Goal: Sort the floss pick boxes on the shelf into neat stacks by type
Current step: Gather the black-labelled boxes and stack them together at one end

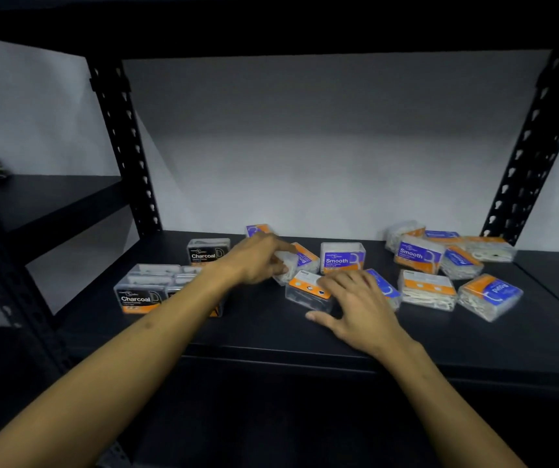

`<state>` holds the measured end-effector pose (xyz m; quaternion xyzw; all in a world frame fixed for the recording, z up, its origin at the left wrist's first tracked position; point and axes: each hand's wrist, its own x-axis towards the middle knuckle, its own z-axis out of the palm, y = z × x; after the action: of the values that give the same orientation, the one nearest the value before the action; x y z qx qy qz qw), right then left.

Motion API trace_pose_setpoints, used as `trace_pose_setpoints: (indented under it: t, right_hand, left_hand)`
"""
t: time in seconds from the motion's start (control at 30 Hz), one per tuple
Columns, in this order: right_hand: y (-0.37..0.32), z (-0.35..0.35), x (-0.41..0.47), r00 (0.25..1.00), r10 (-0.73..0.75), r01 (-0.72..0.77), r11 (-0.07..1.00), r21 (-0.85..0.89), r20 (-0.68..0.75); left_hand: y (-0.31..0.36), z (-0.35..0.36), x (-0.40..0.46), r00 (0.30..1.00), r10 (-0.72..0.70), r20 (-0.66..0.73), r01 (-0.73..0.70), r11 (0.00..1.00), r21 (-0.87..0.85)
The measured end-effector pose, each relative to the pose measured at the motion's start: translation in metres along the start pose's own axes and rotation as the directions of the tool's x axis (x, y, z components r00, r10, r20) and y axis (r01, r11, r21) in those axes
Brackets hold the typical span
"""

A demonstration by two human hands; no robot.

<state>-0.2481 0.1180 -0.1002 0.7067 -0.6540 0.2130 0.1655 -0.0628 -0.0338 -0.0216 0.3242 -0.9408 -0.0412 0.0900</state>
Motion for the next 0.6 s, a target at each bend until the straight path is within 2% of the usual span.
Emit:
trace_pose_setpoints:
  t: [0.07, 0.1, 0.2, 0.27, 0.37, 0.47, 0.6]
  right_hand:
    - [-0.001, 0.001, 0.008, 0.998, 0.015, -0.015, 1.0, 0.003, 0.056]
    - [0.0, -0.001, 0.012, 0.997, 0.035, -0.039, 0.997, 0.064, 0.069]
    - [0.0, -0.017, 0.018, 0.991, 0.099, -0.128, 0.911, 0.392, 0.093]
    - [-0.002, -0.028, 0.021, 0.986, 0.121, -0.163, 0.818, 0.551, 0.112]
    - [-0.005, -0.037, 0.028, 0.98, 0.185, -0.176, 0.666, 0.725, 0.069]
    - [-0.013, -0.044, 0.036, 0.955, 0.278, -0.248, 0.55, 0.798, 0.105]
    - [-0.019, -0.044, 0.042, 0.958, 0.24, -0.266, 0.544, 0.796, 0.156]
  left_hand:
    - [-0.003, 0.0, -0.001, 1.0, 0.001, -0.006, -0.001, 1.0, -0.008]
    - [-0.005, 0.0, -0.003, 1.0, 0.009, -0.018, -0.009, 1.0, -0.019]
    - [-0.003, -0.003, -0.014, 0.995, 0.072, -0.076, -0.078, 0.994, -0.079]
    - [0.004, -0.009, -0.024, 0.991, 0.111, -0.078, -0.126, 0.965, -0.23]
    - [0.014, -0.016, -0.036, 0.994, 0.103, -0.024, -0.102, 0.869, -0.483]
    - [0.012, -0.015, -0.036, 0.996, 0.041, -0.08, -0.079, 0.827, -0.557]
    - [0.0, -0.016, -0.034, 0.997, -0.012, -0.078, -0.039, 0.78, -0.624]
